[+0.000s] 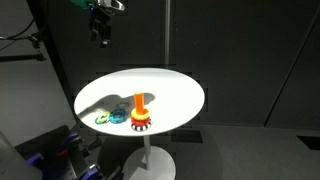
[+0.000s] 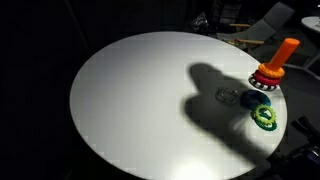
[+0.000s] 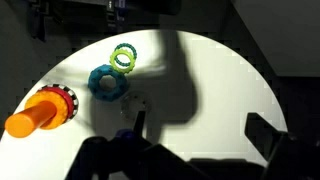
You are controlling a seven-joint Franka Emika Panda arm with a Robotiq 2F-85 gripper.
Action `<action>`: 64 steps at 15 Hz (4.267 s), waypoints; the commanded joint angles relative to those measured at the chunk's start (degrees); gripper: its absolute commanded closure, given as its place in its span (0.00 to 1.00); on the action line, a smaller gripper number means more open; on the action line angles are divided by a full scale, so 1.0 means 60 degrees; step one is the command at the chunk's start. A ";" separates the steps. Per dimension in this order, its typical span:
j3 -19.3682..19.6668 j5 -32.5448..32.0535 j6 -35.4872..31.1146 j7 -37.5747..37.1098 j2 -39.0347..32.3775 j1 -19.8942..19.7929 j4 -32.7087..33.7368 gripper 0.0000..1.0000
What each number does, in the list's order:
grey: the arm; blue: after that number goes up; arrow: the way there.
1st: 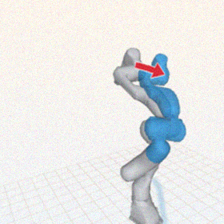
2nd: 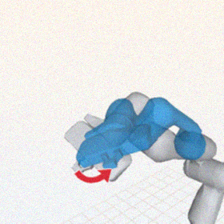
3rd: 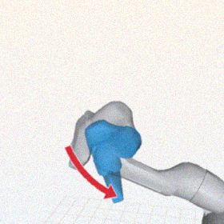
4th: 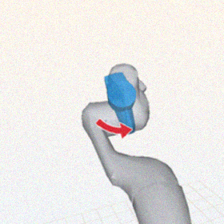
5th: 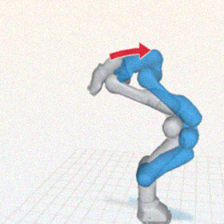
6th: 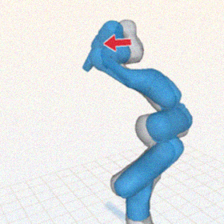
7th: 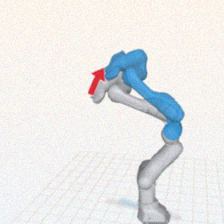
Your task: Put the transparent circular object on the orange object
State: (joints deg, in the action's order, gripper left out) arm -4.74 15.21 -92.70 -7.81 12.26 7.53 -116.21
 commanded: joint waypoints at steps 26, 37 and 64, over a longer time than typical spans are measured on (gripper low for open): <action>-0.0818 -0.1151 -0.4126 -0.0259 -0.0650 0.0135 -0.1649 0.00; -0.0780 -0.1107 -0.4237 -0.0139 -0.0935 0.0139 -0.1640 0.00; -0.0630 -0.3005 -0.6704 0.0790 -0.2204 0.0163 -0.3669 0.00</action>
State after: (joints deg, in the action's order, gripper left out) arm -8.54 -2.84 -133.06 -3.09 -0.99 8.48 -138.29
